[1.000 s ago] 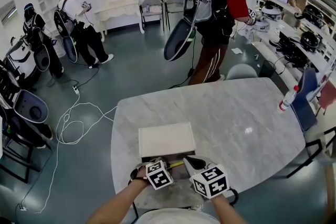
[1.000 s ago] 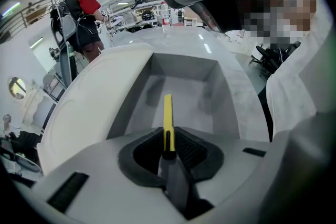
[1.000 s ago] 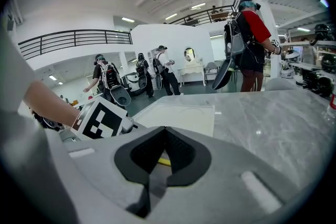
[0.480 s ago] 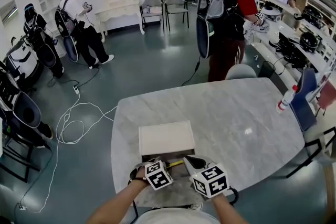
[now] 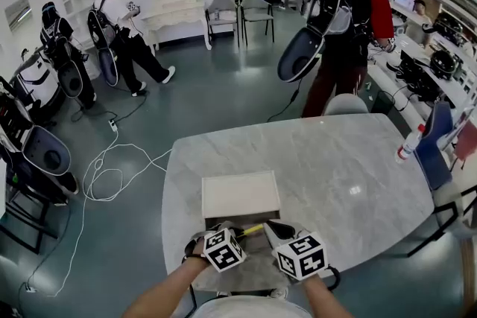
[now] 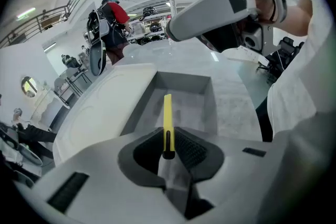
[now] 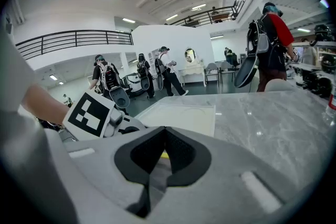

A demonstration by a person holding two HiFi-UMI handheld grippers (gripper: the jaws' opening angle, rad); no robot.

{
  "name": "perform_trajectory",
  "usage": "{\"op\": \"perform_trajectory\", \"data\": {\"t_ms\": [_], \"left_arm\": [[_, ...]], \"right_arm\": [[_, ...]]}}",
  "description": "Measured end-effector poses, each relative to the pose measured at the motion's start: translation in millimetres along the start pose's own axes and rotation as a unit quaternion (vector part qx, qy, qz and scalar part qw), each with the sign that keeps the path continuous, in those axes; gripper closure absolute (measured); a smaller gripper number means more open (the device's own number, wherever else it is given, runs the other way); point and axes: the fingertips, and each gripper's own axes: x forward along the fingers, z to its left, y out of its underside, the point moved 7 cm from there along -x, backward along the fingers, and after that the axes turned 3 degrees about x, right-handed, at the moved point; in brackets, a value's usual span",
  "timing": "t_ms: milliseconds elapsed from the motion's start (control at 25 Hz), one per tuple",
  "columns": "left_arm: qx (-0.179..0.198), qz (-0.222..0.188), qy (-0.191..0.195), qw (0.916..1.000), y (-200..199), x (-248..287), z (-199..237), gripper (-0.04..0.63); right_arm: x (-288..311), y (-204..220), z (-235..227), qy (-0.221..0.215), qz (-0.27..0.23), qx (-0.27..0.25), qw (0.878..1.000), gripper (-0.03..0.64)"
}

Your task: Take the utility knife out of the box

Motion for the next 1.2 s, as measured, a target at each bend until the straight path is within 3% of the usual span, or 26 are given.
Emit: {"op": "perform_trajectory", "data": {"t_ms": [320, 640, 1200], "left_arm": [[-0.027, -0.043, -0.025, 0.9984, -8.6, -21.9, -3.0, 0.534], [-0.069, -0.091, -0.059, 0.9917, -20.3, -43.1, -2.9, 0.534], [-0.151, -0.190, -0.121, 0.9626, -21.9, -83.0, 10.4, 0.534]], "right_arm": [[-4.4, 1.1, 2.5, -0.003, -0.001, 0.001, 1.000, 0.612], [-11.5, -0.2, -1.3, -0.006, -0.007, 0.004, 1.000, 0.612], [-9.4, -6.8, 10.6, -0.012, -0.020, 0.001, 1.000, 0.612]]}}
